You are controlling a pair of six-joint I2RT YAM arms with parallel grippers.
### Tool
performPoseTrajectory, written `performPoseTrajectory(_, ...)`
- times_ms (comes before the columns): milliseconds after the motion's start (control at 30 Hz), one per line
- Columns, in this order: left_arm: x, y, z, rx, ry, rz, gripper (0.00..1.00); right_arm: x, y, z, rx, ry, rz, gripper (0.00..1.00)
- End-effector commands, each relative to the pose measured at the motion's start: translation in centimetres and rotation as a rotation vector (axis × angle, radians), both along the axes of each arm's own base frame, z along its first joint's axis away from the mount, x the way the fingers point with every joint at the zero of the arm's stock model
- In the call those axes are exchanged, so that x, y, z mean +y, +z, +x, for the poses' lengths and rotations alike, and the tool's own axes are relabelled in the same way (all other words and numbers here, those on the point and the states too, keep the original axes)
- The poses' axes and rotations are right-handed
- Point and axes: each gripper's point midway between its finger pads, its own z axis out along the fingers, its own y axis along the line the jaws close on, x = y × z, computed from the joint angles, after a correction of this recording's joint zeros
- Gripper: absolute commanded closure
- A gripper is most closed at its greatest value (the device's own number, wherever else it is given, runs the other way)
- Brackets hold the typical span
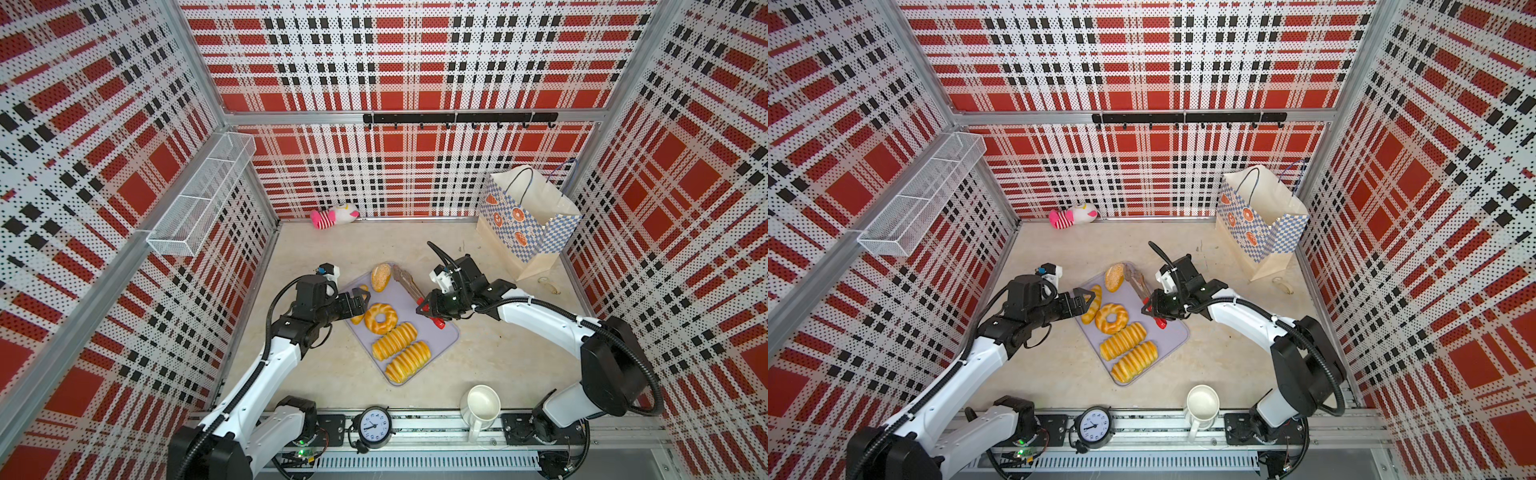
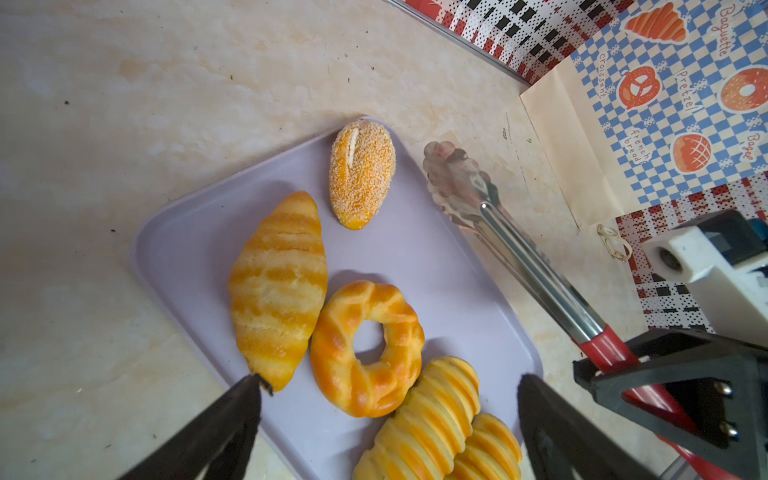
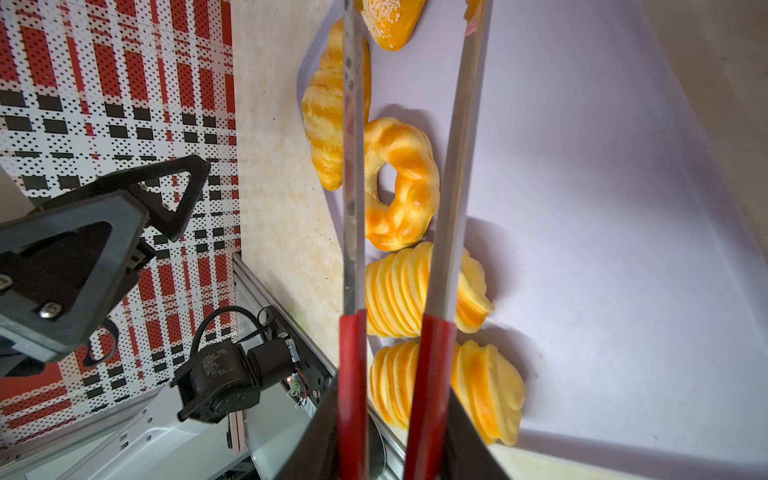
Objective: Place the fake bread into the paper bag
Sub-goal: 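Lower the tongs around the sugar-coated oval bun on the tray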
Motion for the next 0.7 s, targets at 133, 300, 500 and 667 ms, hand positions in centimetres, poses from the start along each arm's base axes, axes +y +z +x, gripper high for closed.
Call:
performPoseTrajectory(133, 0.1, -0.2, -0.1, 0.001, 0.008, 0.016, 0.02, 2.5, 1.2, 1.1, -0.022, 0.014, 0.074, 0.69)
performPoseTrajectory(300, 0.1, -0.4, -0.1, 0.009, 0.008, 0.017, 0.02, 3.3, 1.1, 1.3, -0.021, 0.024, 0.082, 0.68)
performPoseTrajectory(500, 0.3, -0.5, 0.0, 0.01, 0.018, 0.022, 0.02, 3.5, 0.7, 1.6, -0.013, 0.013, 0.078, 0.66)
performPoseTrajectory(667, 0.4, -0.8, 0.0, 0.024, 0.023, 0.03, 0.02, 4.0, 0.3, 1.9, -0.002, 0.007, 0.089, 0.65)
